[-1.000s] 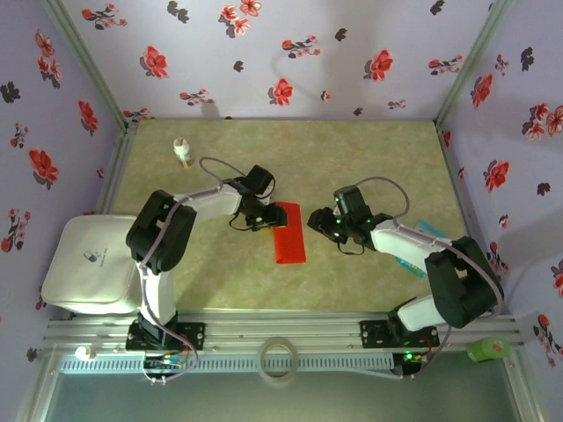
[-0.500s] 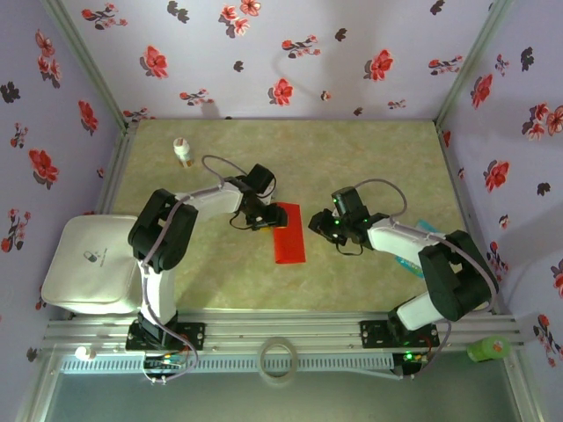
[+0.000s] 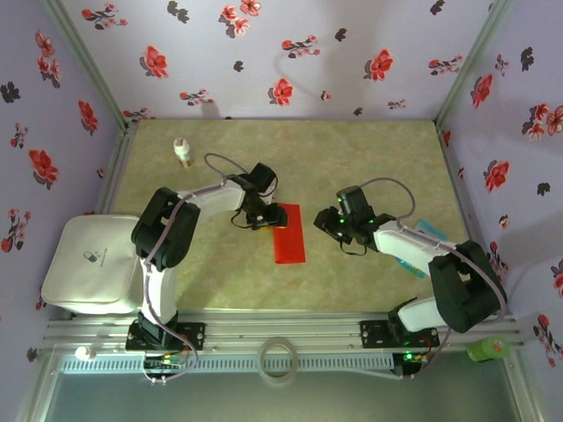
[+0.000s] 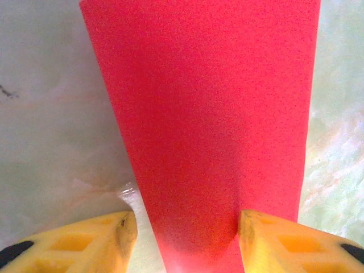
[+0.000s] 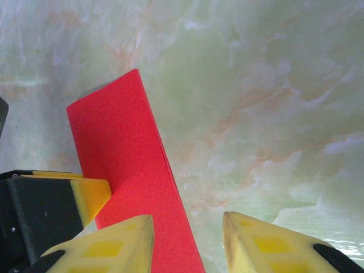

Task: Fold a paper plane with a square sheet of paper (pick it up from the middle)
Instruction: Hold the square sheet of paper at the center of the table.

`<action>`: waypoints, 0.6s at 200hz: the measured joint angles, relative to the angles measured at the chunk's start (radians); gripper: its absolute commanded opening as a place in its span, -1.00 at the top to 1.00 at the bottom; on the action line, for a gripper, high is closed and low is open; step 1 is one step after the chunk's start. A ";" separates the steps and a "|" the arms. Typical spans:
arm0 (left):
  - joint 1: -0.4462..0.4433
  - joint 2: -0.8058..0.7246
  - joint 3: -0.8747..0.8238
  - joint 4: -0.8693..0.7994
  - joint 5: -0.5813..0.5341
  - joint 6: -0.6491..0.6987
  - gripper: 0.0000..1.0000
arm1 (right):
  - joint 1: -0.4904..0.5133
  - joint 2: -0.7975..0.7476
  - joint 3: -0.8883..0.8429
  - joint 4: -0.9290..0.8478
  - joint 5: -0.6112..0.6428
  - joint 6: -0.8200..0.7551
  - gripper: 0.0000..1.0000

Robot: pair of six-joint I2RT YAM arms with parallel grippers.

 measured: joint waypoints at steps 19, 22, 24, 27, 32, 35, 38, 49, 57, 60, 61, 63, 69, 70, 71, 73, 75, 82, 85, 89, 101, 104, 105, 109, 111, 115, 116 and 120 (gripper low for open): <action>-0.005 0.005 0.010 -0.011 -0.008 0.002 -0.06 | -0.002 -0.008 -0.004 -0.006 0.001 0.000 0.23; -0.006 0.006 0.011 -0.013 -0.009 0.003 -0.06 | -0.002 -0.010 -0.006 -0.006 0.001 0.000 0.23; -0.006 0.007 0.012 -0.014 -0.010 0.003 -0.06 | -0.002 -0.010 -0.007 -0.006 0.001 0.000 0.23; -0.007 0.008 0.013 -0.016 -0.011 0.003 -0.06 | -0.002 -0.011 -0.008 -0.007 0.001 0.000 0.22; -0.008 0.009 0.016 -0.019 -0.013 0.005 -0.06 | -0.002 -0.013 -0.012 -0.006 0.001 0.000 0.22; -0.010 0.009 0.018 -0.022 -0.015 0.007 -0.06 | -0.002 -0.013 -0.014 -0.007 0.001 0.000 0.22; -0.011 0.010 0.019 -0.024 -0.016 0.007 -0.06 | -0.002 -0.014 -0.015 -0.008 0.001 0.000 0.22; -0.016 0.014 0.027 -0.032 -0.026 0.011 -0.06 | -0.002 -0.014 -0.018 -0.013 0.001 0.000 0.22; -0.018 0.015 0.030 -0.037 -0.032 0.014 -0.06 | -0.002 -0.014 -0.020 -0.014 0.001 0.000 0.21; -0.019 0.015 0.031 -0.037 -0.033 0.014 -0.06 | -0.002 -0.014 -0.021 -0.014 0.001 0.000 0.22; -0.019 0.015 0.031 -0.037 -0.034 0.015 -0.06 | -0.002 -0.014 -0.021 -0.014 0.001 0.000 0.21; -0.019 0.016 0.032 -0.039 -0.035 0.015 -0.06 | -0.002 -0.014 -0.021 -0.014 0.001 0.000 0.22; -0.020 0.016 0.033 -0.040 -0.037 0.015 -0.06 | -0.002 -0.014 -0.022 -0.014 0.000 0.000 0.21; -0.021 0.016 0.033 -0.040 -0.037 0.015 -0.06 | -0.002 -0.014 -0.023 -0.014 0.001 0.000 0.22; -0.021 0.017 0.033 -0.040 -0.038 0.015 -0.06 | -0.002 -0.014 -0.023 -0.014 0.000 0.000 0.22; -0.021 0.017 0.034 -0.041 -0.039 0.015 -0.06 | -0.002 -0.014 -0.023 -0.014 0.000 0.000 0.22; -0.021 0.018 0.034 -0.042 -0.040 0.015 -0.06 | -0.002 -0.015 -0.024 -0.014 0.000 0.000 0.21; -0.023 0.018 0.036 -0.044 -0.043 0.015 -0.06 | -0.002 -0.018 -0.026 -0.014 0.000 0.000 0.22; -0.023 0.018 0.037 -0.044 -0.045 0.015 -0.06 | -0.002 -0.019 -0.027 -0.014 0.000 0.000 0.21; -0.023 0.019 0.038 -0.046 -0.047 0.015 -0.06 | -0.002 -0.021 -0.027 -0.014 0.000 0.000 0.22; -0.025 0.021 0.040 -0.050 -0.052 0.014 -0.06 | -0.002 -0.025 -0.028 -0.014 0.000 0.000 0.21; -0.025 0.021 0.041 -0.050 -0.053 0.014 -0.06 | -0.002 -0.025 -0.028 -0.014 0.000 0.000 0.21; -0.025 0.021 0.041 -0.051 -0.053 0.014 -0.06 | -0.002 -0.025 -0.028 -0.014 0.000 0.000 0.21; -0.025 0.021 0.042 -0.051 -0.054 0.014 -0.06 | -0.002 -0.026 -0.028 -0.013 0.000 0.000 0.21; -0.025 0.021 0.042 -0.051 -0.054 0.014 -0.06 | -0.002 -0.026 -0.028 -0.014 0.000 0.000 0.21; -0.025 0.021 0.042 -0.051 -0.054 0.014 -0.06 | -0.002 -0.026 -0.028 -0.014 0.000 0.000 0.21; -0.025 0.021 0.042 -0.051 -0.054 0.014 -0.06 | -0.002 -0.026 -0.029 -0.014 0.000 0.000 0.21; -0.025 0.022 0.042 -0.051 -0.054 0.014 -0.06 | -0.002 -0.026 -0.029 -0.014 0.000 0.000 0.21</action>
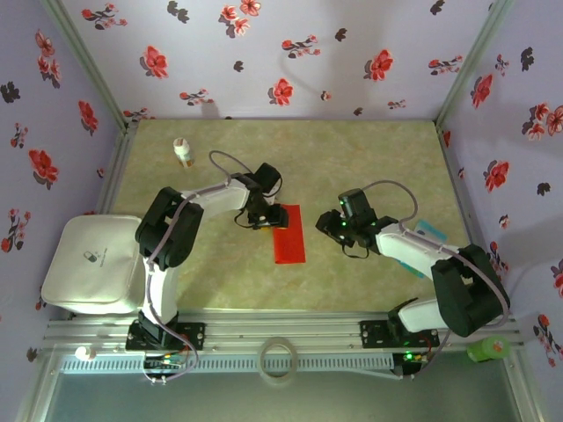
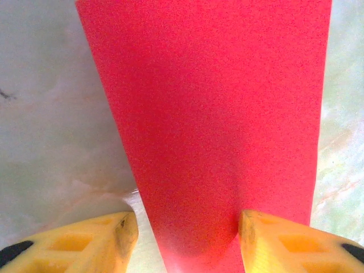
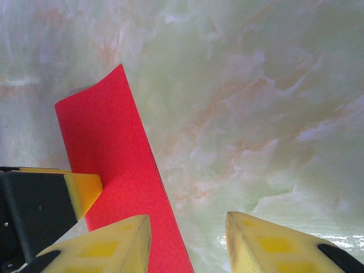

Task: Fold a paper plane with a square sheet of paper (pick it up from the middle)
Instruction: Hold the square sheet of paper at the center of the table.

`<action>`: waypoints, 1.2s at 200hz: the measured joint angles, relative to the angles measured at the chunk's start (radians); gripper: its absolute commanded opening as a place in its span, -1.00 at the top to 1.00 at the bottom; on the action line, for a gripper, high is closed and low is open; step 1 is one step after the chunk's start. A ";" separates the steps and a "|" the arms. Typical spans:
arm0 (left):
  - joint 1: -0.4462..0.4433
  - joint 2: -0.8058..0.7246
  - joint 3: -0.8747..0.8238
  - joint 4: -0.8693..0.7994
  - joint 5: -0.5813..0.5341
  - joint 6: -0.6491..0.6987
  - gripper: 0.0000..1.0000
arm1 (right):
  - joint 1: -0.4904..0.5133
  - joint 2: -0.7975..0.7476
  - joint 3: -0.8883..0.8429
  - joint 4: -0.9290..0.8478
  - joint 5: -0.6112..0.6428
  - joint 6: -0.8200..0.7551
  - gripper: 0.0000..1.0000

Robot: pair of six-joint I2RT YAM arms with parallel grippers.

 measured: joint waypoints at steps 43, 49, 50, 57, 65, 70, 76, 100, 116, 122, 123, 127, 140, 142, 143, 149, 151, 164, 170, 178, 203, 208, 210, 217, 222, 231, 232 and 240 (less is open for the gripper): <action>-0.003 0.000 0.000 -0.001 -0.003 -0.001 -0.07 | 0.000 0.000 0.000 0.000 -0.001 0.000 0.21; -0.003 0.000 0.000 -0.001 -0.004 -0.001 -0.07 | 0.000 0.000 0.000 0.000 -0.001 0.000 0.21; -0.003 0.000 0.000 -0.001 -0.004 -0.001 -0.07 | 0.000 0.000 0.000 0.000 -0.001 0.000 0.21; -0.003 0.000 0.000 -0.001 -0.006 -0.001 -0.07 | 0.000 0.000 0.000 0.001 -0.002 0.000 0.21; -0.004 0.000 0.001 0.000 -0.007 -0.005 -0.07 | 0.000 0.000 0.000 0.000 -0.005 0.000 0.21; -0.005 0.000 0.001 0.000 -0.008 -0.006 -0.07 | 0.000 0.000 0.000 0.000 -0.005 0.000 0.21; -0.005 0.000 0.001 0.000 -0.008 -0.009 -0.07 | 0.000 0.000 0.000 0.001 -0.005 0.000 0.21; -0.005 0.001 0.001 0.001 -0.011 -0.025 -0.07 | 0.000 0.001 0.000 0.001 -0.009 0.000 0.21; -0.005 0.002 0.001 0.001 -0.011 -0.034 -0.07 | 0.000 0.001 0.000 0.001 -0.012 0.000 0.21; -0.005 0.002 0.001 0.002 -0.011 -0.036 -0.07 | 0.000 0.001 0.000 0.001 -0.012 0.000 0.21; -0.005 0.002 0.001 0.002 -0.011 -0.036 -0.07 | 0.000 0.001 0.000 0.001 -0.012 0.000 0.21; -0.005 0.002 0.001 0.002 -0.011 -0.037 -0.07 | 0.000 0.001 0.000 0.001 -0.012 0.000 0.21; -0.005 0.004 0.003 0.001 -0.011 -0.038 -0.07 | 0.000 0.001 0.000 0.001 -0.012 0.000 0.21; -0.005 0.004 0.003 0.000 -0.011 -0.039 -0.07 | 0.000 0.001 0.000 0.001 -0.013 0.000 0.21; -0.005 0.004 0.004 0.000 -0.011 -0.038 -0.07 | 0.000 0.001 0.000 0.001 -0.013 0.000 0.21; -0.005 0.005 0.005 -0.001 -0.011 -0.038 -0.07 | 0.000 0.001 0.000 0.001 -0.012 0.000 0.21; -0.005 0.005 0.005 -0.001 -0.011 -0.038 -0.07 | 0.000 0.002 0.000 0.001 -0.013 0.000 0.21; -0.005 0.005 0.005 -0.002 -0.012 -0.037 -0.07 | 0.000 0.003 0.000 0.001 -0.013 0.000 0.21; -0.006 0.005 0.005 -0.002 -0.012 -0.035 -0.07 | 0.000 0.004 0.000 0.001 -0.013 0.000 0.21; -0.006 0.006 0.005 -0.003 -0.014 -0.034 -0.07 | 0.000 0.005 0.000 0.001 -0.013 0.000 0.21; -0.011 0.009 0.012 -0.011 -0.023 -0.022 -0.07 | 0.000 0.012 0.000 0.002 -0.015 0.000 0.21; -0.012 0.011 0.015 -0.014 -0.026 -0.019 -0.07 | 0.000 0.013 0.000 0.001 -0.016 0.000 0.21; -0.013 0.011 0.016 -0.015 -0.026 -0.017 -0.08 | 0.000 0.013 0.000 0.002 -0.016 0.000 0.20; -0.014 0.012 0.019 -0.019 -0.030 -0.014 -0.08 | 0.000 0.013 -0.001 0.002 -0.016 0.000 0.20; -0.014 0.013 0.019 -0.020 -0.032 -0.012 -0.08 | 0.000 0.013 -0.002 0.003 -0.016 0.000 0.20; -0.016 0.013 0.022 -0.023 -0.034 -0.011 -0.09 | 0.000 0.014 -0.003 0.005 -0.016 0.000 0.21; -0.016 0.013 0.022 -0.023 -0.035 -0.011 -0.10 | 0.000 0.014 -0.003 0.005 -0.016 0.000 0.21; -0.017 0.014 0.024 -0.025 -0.035 -0.010 -0.10 | 0.000 0.014 -0.004 0.005 -0.016 0.000 0.20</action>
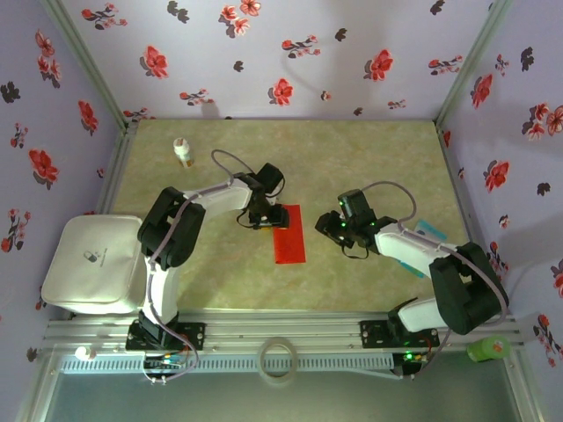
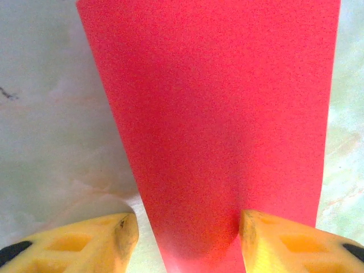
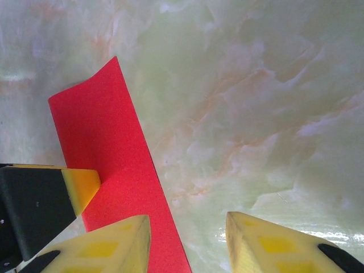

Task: Fold a paper plane with a square sheet of paper (pick it up from the middle)
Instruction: Hold the square sheet of paper at the center of the table.

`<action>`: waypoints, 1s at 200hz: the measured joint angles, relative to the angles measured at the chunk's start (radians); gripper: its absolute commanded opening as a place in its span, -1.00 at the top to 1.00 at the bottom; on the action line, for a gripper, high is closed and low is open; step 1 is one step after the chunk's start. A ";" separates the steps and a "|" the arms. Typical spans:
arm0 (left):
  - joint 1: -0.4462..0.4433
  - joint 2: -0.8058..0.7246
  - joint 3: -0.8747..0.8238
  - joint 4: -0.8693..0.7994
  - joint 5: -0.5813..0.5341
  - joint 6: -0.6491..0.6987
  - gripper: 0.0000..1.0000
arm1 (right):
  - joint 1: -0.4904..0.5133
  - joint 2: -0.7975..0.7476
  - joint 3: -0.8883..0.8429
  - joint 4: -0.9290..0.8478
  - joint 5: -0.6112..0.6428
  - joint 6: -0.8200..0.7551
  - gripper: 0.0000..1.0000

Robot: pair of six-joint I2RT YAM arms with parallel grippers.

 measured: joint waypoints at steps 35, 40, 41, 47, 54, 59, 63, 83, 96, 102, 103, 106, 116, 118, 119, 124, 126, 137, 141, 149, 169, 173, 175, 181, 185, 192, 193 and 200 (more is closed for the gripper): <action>-0.003 0.004 0.006 -0.005 -0.009 0.000 -0.10 | 0.000 0.000 0.000 0.005 0.000 0.000 0.20; -0.003 0.005 0.006 -0.005 -0.009 -0.002 -0.10 | 0.000 0.000 0.000 0.005 -0.001 0.000 0.20; -0.003 0.005 0.006 -0.005 -0.009 -0.002 -0.10 | 0.000 0.000 0.000 0.005 -0.001 0.000 0.20; -0.003 0.006 0.007 -0.007 -0.009 -0.002 -0.09 | 0.000 0.000 0.000 0.005 -0.001 0.000 0.21; -0.003 0.006 0.007 -0.007 -0.009 -0.002 -0.08 | 0.000 0.000 0.000 0.006 -0.004 0.000 0.21; -0.003 0.006 0.008 -0.007 -0.009 -0.003 -0.07 | 0.000 0.000 0.000 0.008 -0.005 0.000 0.22; -0.003 0.006 0.008 -0.008 -0.011 -0.005 -0.07 | 0.000 0.000 0.000 0.009 -0.006 0.000 0.22; -0.003 0.006 0.008 -0.008 -0.016 -0.006 -0.04 | 0.000 0.004 0.000 0.019 -0.016 0.000 0.23; -0.003 0.006 0.008 -0.010 -0.019 -0.006 -0.02 | 0.000 0.008 0.000 0.022 -0.021 0.000 0.23; -0.003 0.006 0.008 -0.011 -0.021 -0.006 -0.02 | 0.000 0.010 0.000 0.023 -0.023 0.000 0.23; -0.003 0.006 0.008 -0.011 -0.021 -0.006 -0.02 | 0.000 0.010 0.000 0.023 -0.023 0.000 0.23; -0.003 0.006 0.008 -0.011 -0.021 -0.006 -0.02 | 0.000 0.011 0.000 0.023 -0.023 0.000 0.23; -0.003 0.006 0.008 -0.011 -0.022 -0.006 -0.02 | 0.000 0.015 0.000 0.023 -0.024 0.000 0.22; -0.003 0.006 0.008 -0.011 -0.023 -0.006 -0.02 | 0.000 0.015 0.000 0.023 -0.025 0.000 0.22; -0.003 0.006 0.008 -0.011 -0.023 -0.006 -0.02 | 0.000 0.015 0.000 0.023 -0.026 0.000 0.22; -0.003 0.006 0.008 -0.011 -0.023 -0.006 -0.03 | 0.000 0.017 0.000 0.023 -0.026 0.000 0.22; -0.003 0.006 0.008 -0.011 -0.023 -0.006 -0.03 | 0.000 0.017 0.000 0.023 -0.026 0.000 0.22; -0.003 0.006 0.008 -0.011 -0.024 -0.005 -0.03 | 0.000 0.017 0.000 0.023 -0.027 0.000 0.22; -0.003 0.006 0.008 -0.011 -0.024 -0.005 -0.04 | 0.000 0.017 0.000 0.024 -0.027 0.000 0.22; -0.003 0.006 0.008 -0.011 -0.024 -0.005 -0.04 | 0.000 0.018 0.000 0.024 -0.027 0.000 0.21; -0.003 0.006 0.008 -0.011 -0.024 -0.005 -0.06 | 0.000 0.018 0.000 0.025 -0.027 0.000 0.21; -0.003 0.006 0.008 -0.011 -0.024 -0.005 -0.05 | 0.000 0.019 0.000 0.025 -0.028 0.000 0.21; -0.003 0.006 0.008 -0.011 -0.024 -0.005 -0.05 | 0.000 0.019 0.000 0.026 -0.028 0.000 0.21; -0.003 0.006 0.009 -0.011 -0.024 -0.005 -0.05 | 0.000 0.021 0.000 0.026 -0.030 0.000 0.21; -0.003 0.006 0.009 -0.011 -0.024 -0.005 -0.05 | 0.000 0.022 0.000 0.026 -0.030 0.000 0.21; -0.003 0.006 0.009 -0.011 -0.024 -0.005 -0.05 | 0.000 0.023 0.000 0.026 -0.031 0.000 0.21; -0.003 0.006 0.009 -0.011 -0.024 -0.005 -0.05 | 0.000 0.023 0.000 0.026 -0.031 0.000 0.21; -0.003 0.006 0.009 -0.011 -0.024 -0.005 -0.04 | 0.000 0.024 0.000 0.026 -0.031 0.000 0.20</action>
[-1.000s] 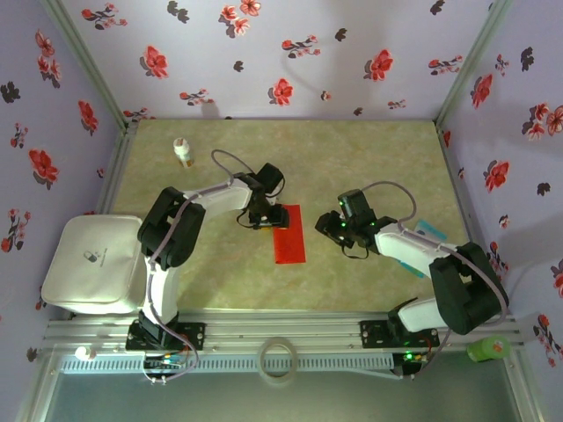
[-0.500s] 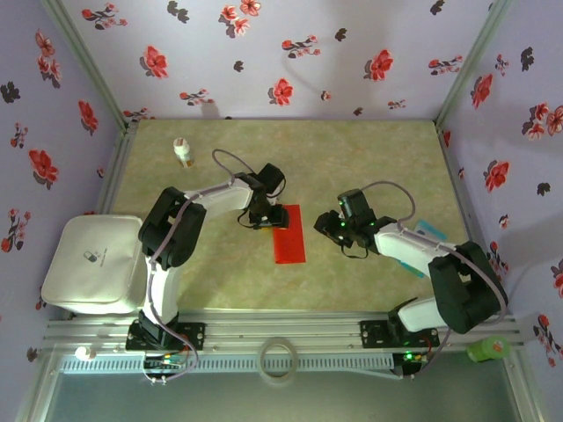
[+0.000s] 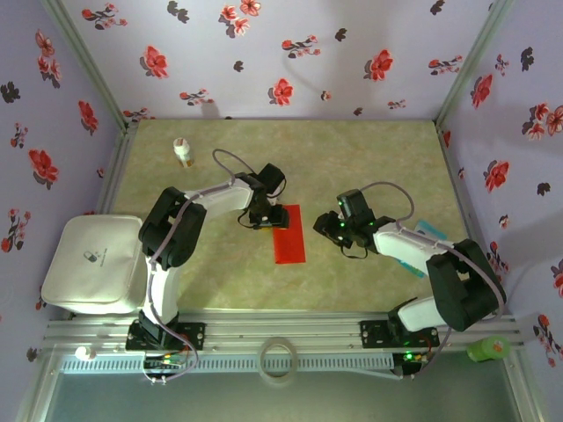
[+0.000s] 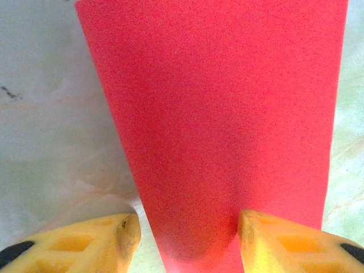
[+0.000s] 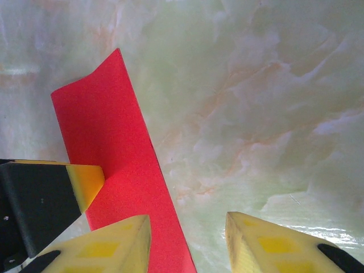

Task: Fold a paper plane with a square sheet of paper (pick it up from the middle)
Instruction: Hold the square sheet of paper at the center of the table.

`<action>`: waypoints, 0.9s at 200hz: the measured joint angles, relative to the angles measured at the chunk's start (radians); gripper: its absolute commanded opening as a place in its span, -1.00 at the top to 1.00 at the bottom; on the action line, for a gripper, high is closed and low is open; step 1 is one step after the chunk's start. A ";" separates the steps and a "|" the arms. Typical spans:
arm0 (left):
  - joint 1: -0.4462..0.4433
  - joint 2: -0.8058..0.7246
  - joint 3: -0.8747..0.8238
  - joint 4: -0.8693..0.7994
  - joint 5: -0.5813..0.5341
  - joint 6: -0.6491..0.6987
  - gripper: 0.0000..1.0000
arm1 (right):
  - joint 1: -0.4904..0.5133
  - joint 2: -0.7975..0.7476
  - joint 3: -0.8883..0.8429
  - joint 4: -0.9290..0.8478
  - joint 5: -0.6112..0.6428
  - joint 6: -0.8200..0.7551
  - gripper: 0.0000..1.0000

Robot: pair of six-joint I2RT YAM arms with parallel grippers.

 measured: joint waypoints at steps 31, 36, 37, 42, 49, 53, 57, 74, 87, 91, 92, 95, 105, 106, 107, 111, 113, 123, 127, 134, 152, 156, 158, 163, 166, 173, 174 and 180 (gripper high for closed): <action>0.000 0.000 0.000 -0.001 -0.004 0.000 -0.01 | 0.000 0.000 0.000 0.000 0.000 0.000 0.20; 0.000 0.000 0.000 -0.001 -0.005 0.000 -0.01 | 0.000 0.000 0.000 0.000 0.000 0.000 0.20; 0.000 0.000 0.000 -0.001 -0.004 0.000 -0.01 | 0.000 0.000 0.000 0.000 0.000 0.000 0.20; 0.000 0.000 0.000 -0.001 -0.005 0.000 -0.01 | 0.000 0.000 0.000 0.000 0.000 0.000 0.20; 0.000 0.000 0.000 -0.001 -0.006 0.000 -0.01 | 0.000 0.000 0.000 0.000 0.000 0.000 0.20; 0.000 0.000 0.000 -0.001 -0.006 0.000 0.00 | 0.000 0.000 0.000 0.000 0.000 0.000 0.19; 0.000 0.000 0.000 -0.001 -0.007 0.000 0.00 | 0.000 0.000 0.000 0.000 0.000 0.001 0.19; 0.000 0.000 0.000 -0.002 -0.009 0.000 0.00 | 0.000 0.000 0.000 0.000 0.000 0.005 0.19; 0.000 0.000 0.000 -0.002 -0.011 0.000 0.00 | 0.000 0.000 0.000 0.000 0.000 0.008 0.19; 0.000 0.000 0.000 -0.002 -0.011 0.000 0.00 | 0.000 0.000 0.000 0.000 0.000 0.008 0.19; -0.001 0.000 0.000 -0.002 -0.011 0.000 0.00 | 0.000 0.000 0.000 0.000 0.000 0.008 0.18; -0.001 0.000 0.000 -0.003 -0.012 0.000 0.00 | 0.000 0.000 0.000 0.000 0.000 0.009 0.18; -0.001 0.000 0.000 -0.003 -0.012 0.001 -0.01 | 0.000 0.000 0.000 0.000 0.000 0.011 0.19; -0.001 0.000 0.000 -0.003 -0.012 0.001 -0.01 | 0.000 0.000 0.000 0.000 0.000 0.011 0.18; -0.001 0.000 0.000 -0.003 -0.012 0.001 -0.01 | 0.000 0.000 0.000 0.000 0.000 0.011 0.18; -0.001 0.000 0.001 -0.004 -0.013 0.003 -0.02 | 0.000 0.001 0.000 0.000 0.000 0.012 0.18; -0.001 0.000 0.001 -0.004 -0.013 0.003 -0.03 | 0.000 0.001 0.000 0.000 0.000 0.012 0.18; -0.002 0.000 0.002 -0.005 -0.013 0.004 -0.04 | 0.000 0.003 0.000 0.000 0.000 0.015 0.18; -0.003 0.000 0.002 -0.005 -0.015 0.005 -0.04 | 0.000 0.004 0.000 0.000 0.000 0.015 0.18; -0.004 0.000 0.003 -0.005 -0.016 0.007 -0.04 | 0.000 0.006 0.000 0.000 0.000 0.016 0.18; -0.006 0.000 0.004 -0.006 -0.019 0.010 -0.07 | 0.000 0.011 0.000 0.000 0.000 0.016 0.17; -0.006 0.000 0.004 -0.006 -0.019 0.011 -0.07 | 0.000 0.011 0.000 0.000 0.000 0.016 0.18; -0.006 0.000 0.004 -0.006 -0.019 0.011 -0.07 | 0.000 0.011 0.000 0.000 0.000 0.016 0.17; -0.006 0.000 0.005 -0.007 -0.019 0.012 -0.07 | 0.000 0.012 0.000 0.000 0.000 0.016 0.17; -0.006 0.001 0.006 -0.008 -0.019 0.012 -0.08 | 0.000 0.012 0.000 0.000 0.000 0.016 0.17; -0.006 0.002 0.008 -0.009 -0.019 0.015 -0.08 | 0.000 0.012 0.000 0.000 0.000 0.016 0.17; -0.006 0.003 0.008 -0.009 -0.019 0.015 -0.08 | 0.000 0.012 0.000 0.000 0.000 0.016 0.17; -0.006 0.005 0.011 -0.013 -0.019 0.015 -0.08 | 0.000 0.012 0.000 0.000 0.000 0.016 0.17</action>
